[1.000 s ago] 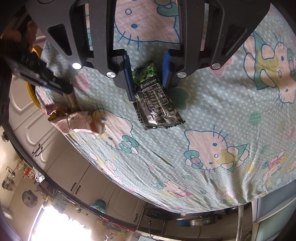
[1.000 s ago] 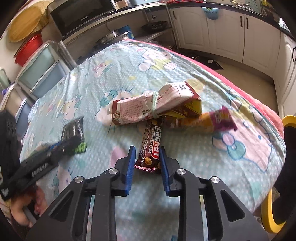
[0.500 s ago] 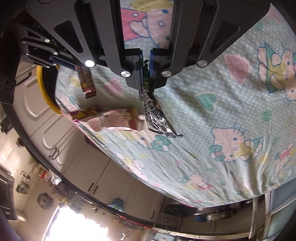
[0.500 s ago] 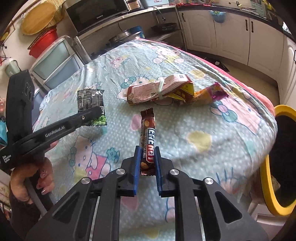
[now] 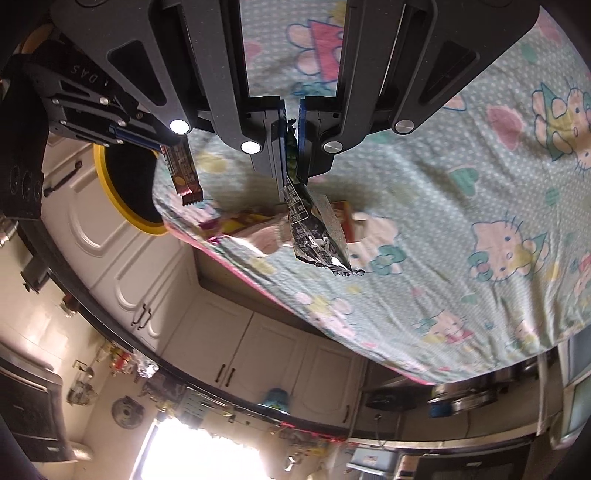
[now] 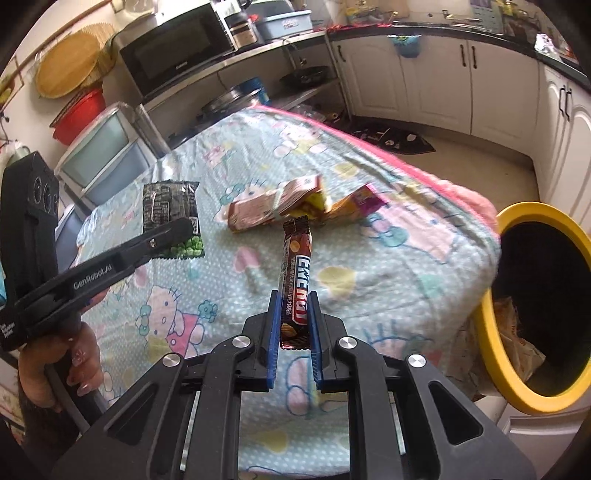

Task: Collect trash
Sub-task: 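Carry the chocolate bar and green snack packet over the yellow bin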

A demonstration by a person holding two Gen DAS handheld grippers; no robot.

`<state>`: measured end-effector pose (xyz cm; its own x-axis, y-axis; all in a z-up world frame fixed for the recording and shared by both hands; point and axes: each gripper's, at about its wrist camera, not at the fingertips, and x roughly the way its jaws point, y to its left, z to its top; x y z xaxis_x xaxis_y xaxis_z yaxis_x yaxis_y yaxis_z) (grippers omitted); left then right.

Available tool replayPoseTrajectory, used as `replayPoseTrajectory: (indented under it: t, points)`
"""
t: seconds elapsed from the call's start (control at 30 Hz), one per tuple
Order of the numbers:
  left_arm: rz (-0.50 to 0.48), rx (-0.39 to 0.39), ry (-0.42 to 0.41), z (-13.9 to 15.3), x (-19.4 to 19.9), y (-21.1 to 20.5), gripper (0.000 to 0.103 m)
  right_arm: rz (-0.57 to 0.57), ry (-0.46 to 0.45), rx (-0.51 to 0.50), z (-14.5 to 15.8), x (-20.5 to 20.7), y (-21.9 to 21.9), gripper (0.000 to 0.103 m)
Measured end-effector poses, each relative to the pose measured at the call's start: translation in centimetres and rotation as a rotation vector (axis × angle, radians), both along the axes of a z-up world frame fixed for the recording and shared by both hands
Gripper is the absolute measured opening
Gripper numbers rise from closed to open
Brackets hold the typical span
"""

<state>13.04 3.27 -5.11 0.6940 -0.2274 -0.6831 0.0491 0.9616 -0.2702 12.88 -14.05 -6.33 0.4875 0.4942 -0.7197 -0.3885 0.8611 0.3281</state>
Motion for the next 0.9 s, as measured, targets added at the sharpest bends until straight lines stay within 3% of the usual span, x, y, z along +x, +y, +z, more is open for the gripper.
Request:
replayPoseTrajectory:
  t: [0.9]
  points:
    - [-0.221, 0.037, -0.074, 2.4, 2.4, -10.8, 0.002, -0.293, -0.097, -0.009, 2.6, -0.4, -10.8, 0.014]
